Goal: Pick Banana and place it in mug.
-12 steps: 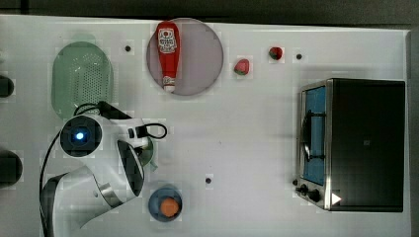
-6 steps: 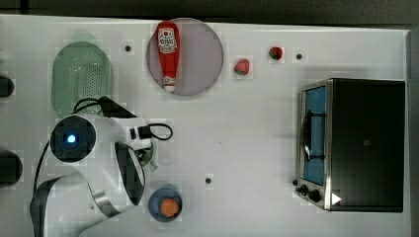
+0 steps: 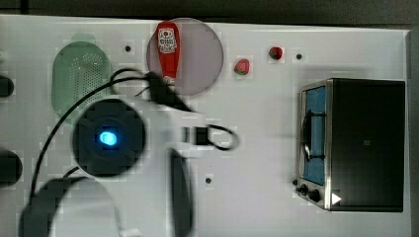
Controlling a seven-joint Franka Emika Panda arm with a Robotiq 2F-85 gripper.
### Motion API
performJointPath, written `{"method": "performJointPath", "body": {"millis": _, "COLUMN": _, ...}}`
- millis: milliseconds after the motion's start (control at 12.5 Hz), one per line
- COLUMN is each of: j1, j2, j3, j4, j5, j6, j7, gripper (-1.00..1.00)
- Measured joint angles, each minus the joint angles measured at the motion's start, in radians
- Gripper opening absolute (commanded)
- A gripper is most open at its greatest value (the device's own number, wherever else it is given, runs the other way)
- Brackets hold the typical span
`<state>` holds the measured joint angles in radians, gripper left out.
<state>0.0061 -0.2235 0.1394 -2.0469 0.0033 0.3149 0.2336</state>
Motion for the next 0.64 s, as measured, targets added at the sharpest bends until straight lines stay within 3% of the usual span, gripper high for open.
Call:
{"method": "performJointPath", "body": {"millis": 320, "j1": -0.030, "j2": -0.049, "j3": -0.146, "j4": 0.147, "j5": 0.007, "j6": -0.164, "j7": -0.039, "gripper": 1.00}}
{"method": "performJointPath", "body": {"millis": 640, "j1": -0.035, "j2": -0.029, "j3": -0.206, "j4": 0.156, "j5": -0.044, "j6": -0.206, "j7": -0.111, "gripper": 1.00}}
